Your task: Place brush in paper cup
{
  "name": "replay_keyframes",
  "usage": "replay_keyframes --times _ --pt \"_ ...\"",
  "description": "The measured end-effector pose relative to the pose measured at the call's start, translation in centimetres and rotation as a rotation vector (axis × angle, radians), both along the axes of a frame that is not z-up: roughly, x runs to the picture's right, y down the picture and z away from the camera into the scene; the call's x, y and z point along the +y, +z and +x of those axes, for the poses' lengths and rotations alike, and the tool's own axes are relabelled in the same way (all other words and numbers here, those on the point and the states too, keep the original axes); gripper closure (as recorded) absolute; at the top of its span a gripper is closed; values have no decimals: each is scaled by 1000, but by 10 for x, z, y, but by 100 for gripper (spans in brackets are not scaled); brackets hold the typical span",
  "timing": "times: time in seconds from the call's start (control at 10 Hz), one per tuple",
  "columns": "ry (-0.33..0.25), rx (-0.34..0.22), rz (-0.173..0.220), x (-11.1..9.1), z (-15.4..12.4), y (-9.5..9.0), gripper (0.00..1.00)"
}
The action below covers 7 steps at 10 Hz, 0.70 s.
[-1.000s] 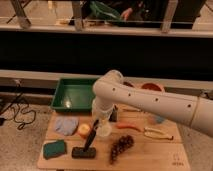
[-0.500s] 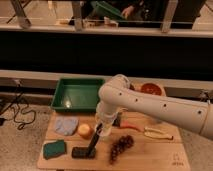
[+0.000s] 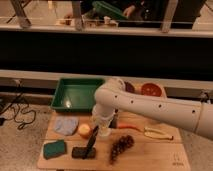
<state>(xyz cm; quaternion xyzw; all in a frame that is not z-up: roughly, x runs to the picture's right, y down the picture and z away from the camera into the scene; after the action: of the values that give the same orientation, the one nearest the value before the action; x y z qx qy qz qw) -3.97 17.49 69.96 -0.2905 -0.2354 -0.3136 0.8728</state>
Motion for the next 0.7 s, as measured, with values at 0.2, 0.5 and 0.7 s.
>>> replay_keyframes --times 0.2,0.5,0.7 --pt "-3 2 4 -5 -2 1 90" --pt "4 6 -7 -1 2 5 90" --pt "6 0 -15 4 1 7 90"
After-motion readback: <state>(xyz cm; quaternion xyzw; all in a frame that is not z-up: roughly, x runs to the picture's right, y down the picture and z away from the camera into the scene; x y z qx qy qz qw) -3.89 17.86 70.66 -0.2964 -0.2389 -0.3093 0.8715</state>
